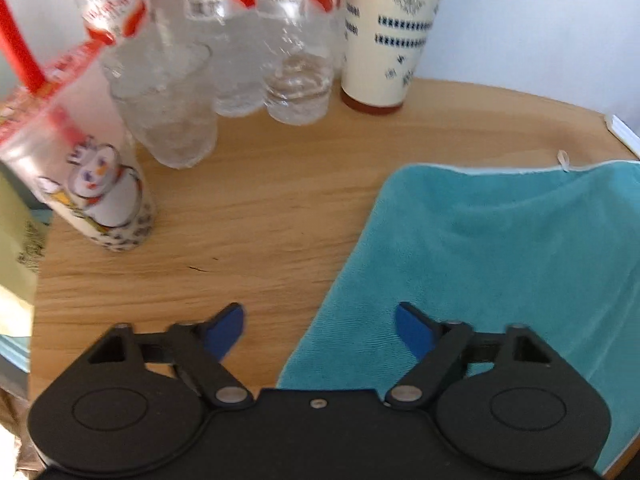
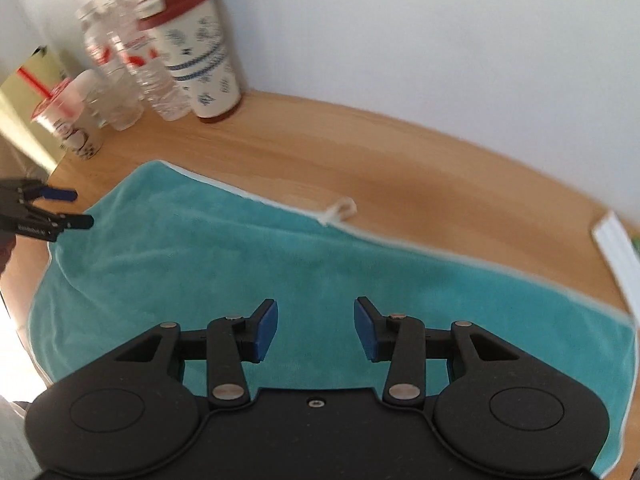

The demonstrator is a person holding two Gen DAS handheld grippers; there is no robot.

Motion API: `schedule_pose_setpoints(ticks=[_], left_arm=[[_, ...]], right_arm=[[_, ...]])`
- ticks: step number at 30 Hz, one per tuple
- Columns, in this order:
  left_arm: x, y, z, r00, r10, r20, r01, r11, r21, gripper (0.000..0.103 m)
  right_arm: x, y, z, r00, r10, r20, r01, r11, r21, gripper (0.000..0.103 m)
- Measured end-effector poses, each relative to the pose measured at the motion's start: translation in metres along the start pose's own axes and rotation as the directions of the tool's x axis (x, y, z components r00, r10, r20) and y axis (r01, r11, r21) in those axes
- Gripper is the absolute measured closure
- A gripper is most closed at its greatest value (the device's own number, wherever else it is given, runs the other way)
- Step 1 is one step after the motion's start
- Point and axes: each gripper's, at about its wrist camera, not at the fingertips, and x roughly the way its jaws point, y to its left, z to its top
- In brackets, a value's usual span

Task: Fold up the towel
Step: 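Open the right gripper to lay the towel edge back down, then grasp the white hem of the teal towel with the left gripper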

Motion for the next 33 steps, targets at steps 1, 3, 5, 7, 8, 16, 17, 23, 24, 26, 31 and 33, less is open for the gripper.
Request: schedule_pose_setpoints(ticks=[1,3,5,7,8,16,17,23,24,26,31,33], left_arm=[[0.002,0.001,0.001,1.000,-0.025,-0.012,0.025,1.000,-0.006,0.034],[0.003,0.000,0.001,1.000,-0.020,0.004,0.020,1.000,0.012,0.048],[0.004,-0.002,0.002,1.000,-0.024,0.010,0.024,0.999,0.022,0.078],[0.005,-0.002,0.004,0.999,-0.048,0.005,0.048,0.999,0.018,0.090],[0.005,-0.003,0.005,0.999,-0.049,0.006,0.049,0.999,0.018,0.091],[-0.023,-0.031,0.004,0.994,-0.050,0.092,0.043,0.996,0.084,0.094],[-0.027,-0.037,0.002,0.993,-0.049,0.105,0.039,0.995,0.093,0.094],[-0.040,-0.090,-0.014,0.988,-0.069,0.138,0.040,0.978,0.203,0.094],[-0.042,-0.101,-0.017,0.988,-0.091,0.124,0.060,0.971,0.232,0.094],[-0.042,-0.119,-0.024,0.989,-0.123,0.083,0.095,0.954,0.285,0.090],[-0.037,-0.140,-0.036,0.991,-0.128,0.039,0.109,0.941,0.319,0.077],[-0.043,-0.130,-0.033,0.989,-0.131,0.064,0.110,0.958,0.264,0.059]], right_arm=[[0.000,-0.003,-0.002,1.000,-0.006,-0.002,0.006,1.000,0.013,0.056],[0.000,-0.007,-0.006,1.000,-0.015,-0.008,0.015,0.999,0.038,0.056],[-0.001,-0.010,-0.009,1.000,-0.015,-0.014,0.016,0.999,0.051,0.056],[-0.002,-0.011,-0.012,1.000,-0.013,-0.018,0.014,0.998,0.062,0.056],[-0.002,-0.011,-0.012,1.000,-0.012,-0.020,0.013,0.998,0.063,0.056],[-0.002,-0.002,-0.013,1.000,0.014,-0.013,-0.013,0.999,0.034,0.056],[-0.001,-0.003,-0.014,1.000,0.019,-0.016,-0.018,0.999,0.037,0.056],[0.004,-0.009,-0.025,0.999,0.037,-0.033,-0.035,0.997,0.062,0.056],[0.005,-0.010,-0.028,0.998,0.038,-0.039,-0.036,0.997,0.064,0.056],[0.008,-0.011,-0.033,0.998,0.039,-0.051,-0.036,0.997,0.061,0.056],[0.010,-0.014,-0.042,0.997,0.043,-0.068,-0.039,0.997,0.060,0.056],[0.008,-0.016,-0.045,0.997,0.046,-0.064,-0.042,0.997,0.061,0.056]])
